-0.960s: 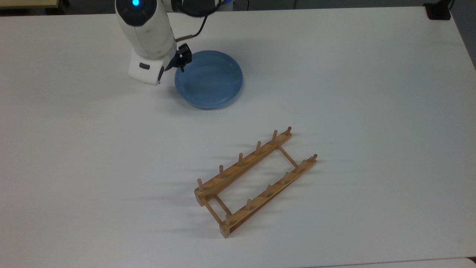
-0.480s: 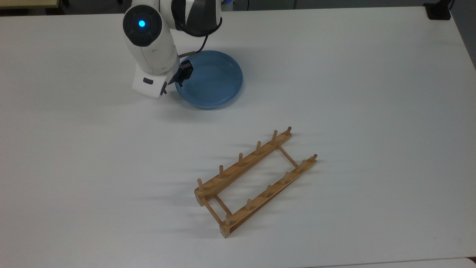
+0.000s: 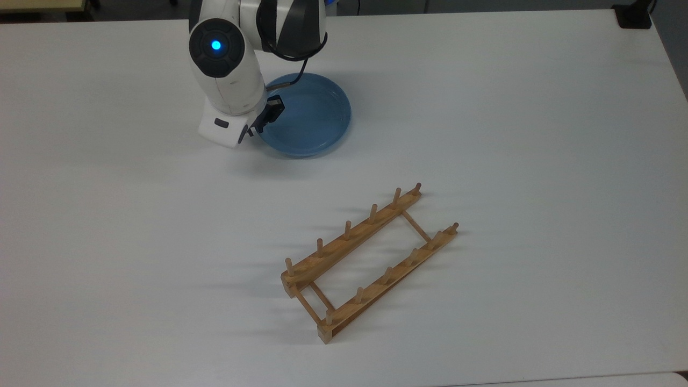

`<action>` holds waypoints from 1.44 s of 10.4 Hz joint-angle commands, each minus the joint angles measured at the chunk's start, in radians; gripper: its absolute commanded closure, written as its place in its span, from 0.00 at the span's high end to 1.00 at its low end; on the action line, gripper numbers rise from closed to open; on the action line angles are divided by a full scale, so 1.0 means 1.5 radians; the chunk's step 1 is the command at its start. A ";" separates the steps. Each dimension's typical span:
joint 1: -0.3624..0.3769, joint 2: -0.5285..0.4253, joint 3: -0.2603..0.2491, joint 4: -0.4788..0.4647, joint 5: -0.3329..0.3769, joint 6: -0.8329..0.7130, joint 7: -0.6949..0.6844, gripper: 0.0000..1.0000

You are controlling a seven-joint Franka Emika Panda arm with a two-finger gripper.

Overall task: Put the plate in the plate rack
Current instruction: 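Close the gripper on the plate rim, then lift the plate and tilt it upright, carrying it over the wooden rack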

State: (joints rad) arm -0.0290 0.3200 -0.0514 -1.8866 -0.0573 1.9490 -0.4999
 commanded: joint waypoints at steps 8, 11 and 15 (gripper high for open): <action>0.003 -0.041 -0.009 0.275 0.084 -0.157 0.117 0.00; 0.021 -0.048 0.000 0.347 0.090 -0.089 0.337 0.00; 0.131 -0.037 0.003 0.328 -0.145 0.135 0.634 0.00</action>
State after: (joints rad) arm 0.0888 0.2512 -0.0445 -1.3715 -0.0765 2.0149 0.2175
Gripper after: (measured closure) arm 0.952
